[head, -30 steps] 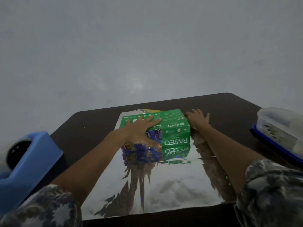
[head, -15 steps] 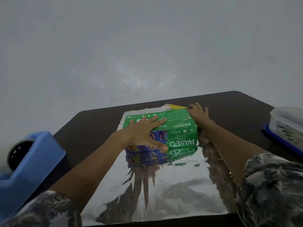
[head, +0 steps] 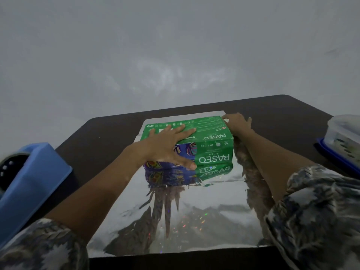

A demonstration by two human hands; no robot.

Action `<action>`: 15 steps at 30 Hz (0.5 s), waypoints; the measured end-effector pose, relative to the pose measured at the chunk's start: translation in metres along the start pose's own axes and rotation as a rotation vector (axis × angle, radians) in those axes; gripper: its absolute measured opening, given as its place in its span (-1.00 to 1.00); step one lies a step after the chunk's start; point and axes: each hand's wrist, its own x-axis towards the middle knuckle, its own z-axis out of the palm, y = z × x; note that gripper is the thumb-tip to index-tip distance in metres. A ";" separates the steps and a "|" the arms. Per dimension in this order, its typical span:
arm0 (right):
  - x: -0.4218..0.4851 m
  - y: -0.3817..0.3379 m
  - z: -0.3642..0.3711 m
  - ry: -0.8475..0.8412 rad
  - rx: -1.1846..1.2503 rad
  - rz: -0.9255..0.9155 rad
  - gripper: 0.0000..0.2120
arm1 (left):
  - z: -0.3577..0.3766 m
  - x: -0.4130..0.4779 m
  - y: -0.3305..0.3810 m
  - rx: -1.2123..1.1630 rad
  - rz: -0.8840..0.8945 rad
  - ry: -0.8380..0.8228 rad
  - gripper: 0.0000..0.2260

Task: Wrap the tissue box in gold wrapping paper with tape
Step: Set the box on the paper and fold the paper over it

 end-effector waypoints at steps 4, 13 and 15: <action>-0.012 0.004 -0.006 -0.006 -0.010 0.060 -0.65 | 0.000 0.003 0.001 0.014 -0.002 0.010 -0.06; -0.083 -0.007 -0.052 0.293 0.339 0.097 -0.64 | 0.000 -0.001 0.002 0.012 0.005 0.056 -0.10; -0.108 -0.009 -0.044 0.139 0.212 0.016 -0.59 | 0.001 -0.002 0.003 0.027 0.009 0.076 -0.10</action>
